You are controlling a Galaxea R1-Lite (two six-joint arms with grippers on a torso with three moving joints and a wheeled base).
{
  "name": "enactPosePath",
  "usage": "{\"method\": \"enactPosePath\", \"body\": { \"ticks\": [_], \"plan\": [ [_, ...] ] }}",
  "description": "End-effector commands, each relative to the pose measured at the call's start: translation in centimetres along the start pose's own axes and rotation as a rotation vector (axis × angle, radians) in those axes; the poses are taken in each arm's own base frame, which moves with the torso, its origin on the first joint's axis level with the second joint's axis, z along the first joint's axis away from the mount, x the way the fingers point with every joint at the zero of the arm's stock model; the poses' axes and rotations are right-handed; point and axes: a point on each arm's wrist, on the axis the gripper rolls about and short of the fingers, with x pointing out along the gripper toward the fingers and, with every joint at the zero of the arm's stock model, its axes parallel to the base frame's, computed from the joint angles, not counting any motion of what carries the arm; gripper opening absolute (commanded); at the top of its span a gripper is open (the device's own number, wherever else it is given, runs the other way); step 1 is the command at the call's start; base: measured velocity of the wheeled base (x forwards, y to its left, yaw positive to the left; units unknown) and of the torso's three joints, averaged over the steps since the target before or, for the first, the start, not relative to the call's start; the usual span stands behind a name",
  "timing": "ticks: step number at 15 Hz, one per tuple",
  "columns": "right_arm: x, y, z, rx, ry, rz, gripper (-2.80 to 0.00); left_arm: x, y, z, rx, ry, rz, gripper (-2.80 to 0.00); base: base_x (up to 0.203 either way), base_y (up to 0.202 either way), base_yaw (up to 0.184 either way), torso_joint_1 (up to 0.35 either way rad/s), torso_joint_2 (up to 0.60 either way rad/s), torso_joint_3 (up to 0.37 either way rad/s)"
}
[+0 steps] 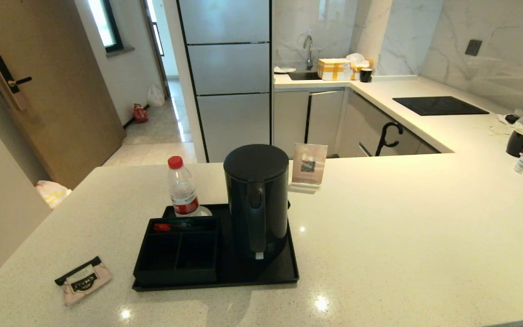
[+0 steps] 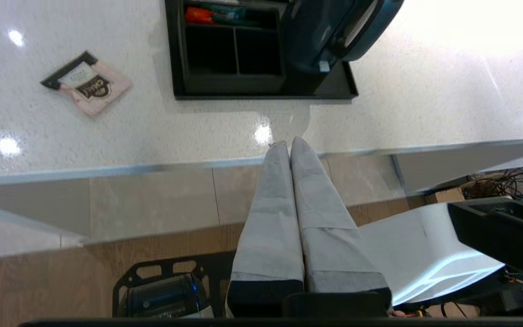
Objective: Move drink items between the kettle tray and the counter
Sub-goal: Pick up the kettle
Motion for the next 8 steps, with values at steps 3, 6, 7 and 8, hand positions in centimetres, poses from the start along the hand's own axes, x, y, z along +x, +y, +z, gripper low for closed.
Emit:
{"method": "enactPosePath", "body": {
  "ticks": [3,6,7,8],
  "plan": [
    [0.01,0.0,0.01,0.0,0.001,0.0,-2.8,-0.52,-0.15,-0.35,0.006,-0.017,-0.005,-2.8,0.0,0.0,0.0,0.0,0.0,0.0],
    [0.01,0.0,0.01,0.0,0.001,0.0,-2.8,-0.52,-0.15,-0.35,0.006,-0.017,-0.005,-2.8,0.0,0.0,0.0,0.0,0.0,0.0],
    [0.01,0.0,0.01,0.0,0.001,0.0,-2.8,-0.52,-0.15,-0.35,0.006,-0.017,-0.005,-2.8,0.0,0.0,0.0,0.0,0.0,0.0],
    [0.01,0.0,0.01,0.0,0.001,0.0,-2.8,-0.52,-0.15,-0.35,0.006,-0.017,-0.005,-2.8,0.0,0.0,0.0,0.0,0.0,0.0]
  ]
}}
